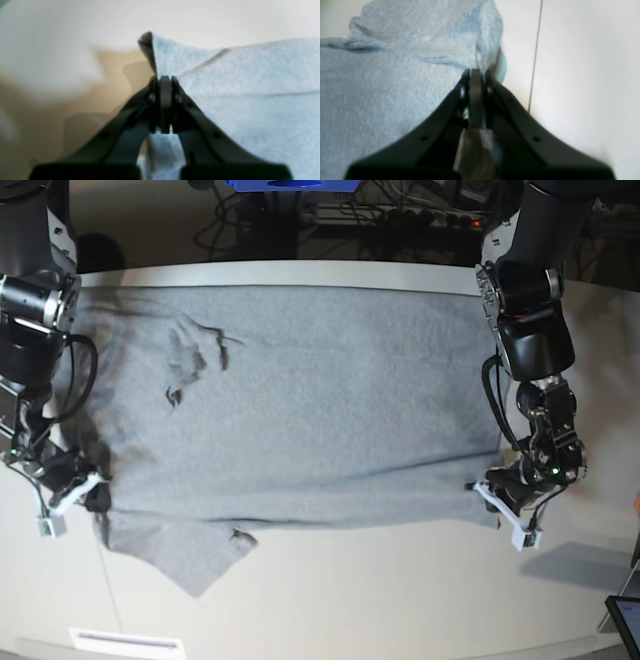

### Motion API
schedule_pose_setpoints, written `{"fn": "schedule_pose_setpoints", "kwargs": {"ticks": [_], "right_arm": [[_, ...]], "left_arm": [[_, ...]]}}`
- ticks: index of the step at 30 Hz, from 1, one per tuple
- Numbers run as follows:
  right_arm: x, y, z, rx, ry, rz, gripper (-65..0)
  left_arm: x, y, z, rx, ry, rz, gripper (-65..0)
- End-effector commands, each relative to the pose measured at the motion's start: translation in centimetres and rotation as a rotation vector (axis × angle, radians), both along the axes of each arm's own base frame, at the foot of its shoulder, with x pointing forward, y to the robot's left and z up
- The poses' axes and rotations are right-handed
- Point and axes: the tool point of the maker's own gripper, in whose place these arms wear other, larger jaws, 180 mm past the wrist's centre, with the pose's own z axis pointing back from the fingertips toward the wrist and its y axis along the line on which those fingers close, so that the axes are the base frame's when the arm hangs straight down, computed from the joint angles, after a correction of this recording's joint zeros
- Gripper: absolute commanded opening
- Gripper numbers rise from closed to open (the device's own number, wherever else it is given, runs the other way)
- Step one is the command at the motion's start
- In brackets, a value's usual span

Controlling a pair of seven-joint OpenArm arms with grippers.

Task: Fold the T-shirt properly
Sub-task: 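Close both grippers on the side edges of the grey shirt, then fold the hem half over toward the shoulder edge with both grippers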

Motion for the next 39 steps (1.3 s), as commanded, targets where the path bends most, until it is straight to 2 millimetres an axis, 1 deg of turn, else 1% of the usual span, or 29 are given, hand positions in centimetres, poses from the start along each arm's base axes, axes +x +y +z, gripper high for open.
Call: {"fn": "schedule_pose_setpoints", "kwargs": {"ticks": [1,4,6,9,11,13,16,22,25,30,31,36,39], "right_arm": [[1.7,-1.5,2.9,-0.010,-0.085,-0.037,-65.0],[1.7,-1.8,2.8,-0.014,-0.080,-0.056,-65.0],[1.5,-1.8,2.5,-0.015,-0.074,-0.055,-65.0],[1.4,-1.8,2.3,-0.015,-0.071,-0.055,-65.0],[1.4,-1.8,2.3,-0.015,-0.071,-0.055,-65.0],[1.3,-1.8,2.3,-0.015,-0.069,-0.054,-65.0],[1.3,-1.7,2.2,-0.016,-0.069,-0.050,-65.0],[1.2,-1.7,2.2,-0.013,-0.069,-0.050,-65.0],[1.0,-1.7,2.4,-0.025,-0.080,-0.045,-65.0],[1.1,-1.5,4.1,-0.065,-0.139,-0.023,-65.0],[1.1,-1.5,4.2,-0.066,-0.141,-0.023,-65.0],[1.1,-1.5,4.1,-0.065,-0.140,-0.024,-65.0],[0.8,-1.5,3.8,-0.064,-0.133,-0.024,-65.0]], "left_arm": [[1.5,0.8,2.6,0.015,-0.071,0.014,-65.0],[1.4,1.1,2.6,0.017,-0.072,0.019,-65.0],[1.5,1.7,3.3,0.030,-0.086,0.023,-65.0],[1.2,1.8,3.8,0.047,-0.103,0.017,-65.0],[1.2,1.8,4.7,0.067,-0.125,0.010,-65.0],[0.8,1.9,4.8,0.079,-0.101,0.009,-65.0],[1.0,1.6,6.1,0.093,-0.123,0.001,-65.0],[1.1,1.4,6.2,0.096,-0.128,-0.006,-65.0],[0.5,1.5,5.6,0.096,-0.116,-0.002,-65.0],[0.2,1.2,6.1,0.116,-0.137,-0.016,-65.0],[0.1,1.1,6.1,0.118,-0.136,-0.017,-65.0],[-0.1,1.1,6.5,0.127,-0.133,-0.019,-65.0],[-0.3,0.7,6.7,0.127,-0.147,-0.024,-65.0]]}}
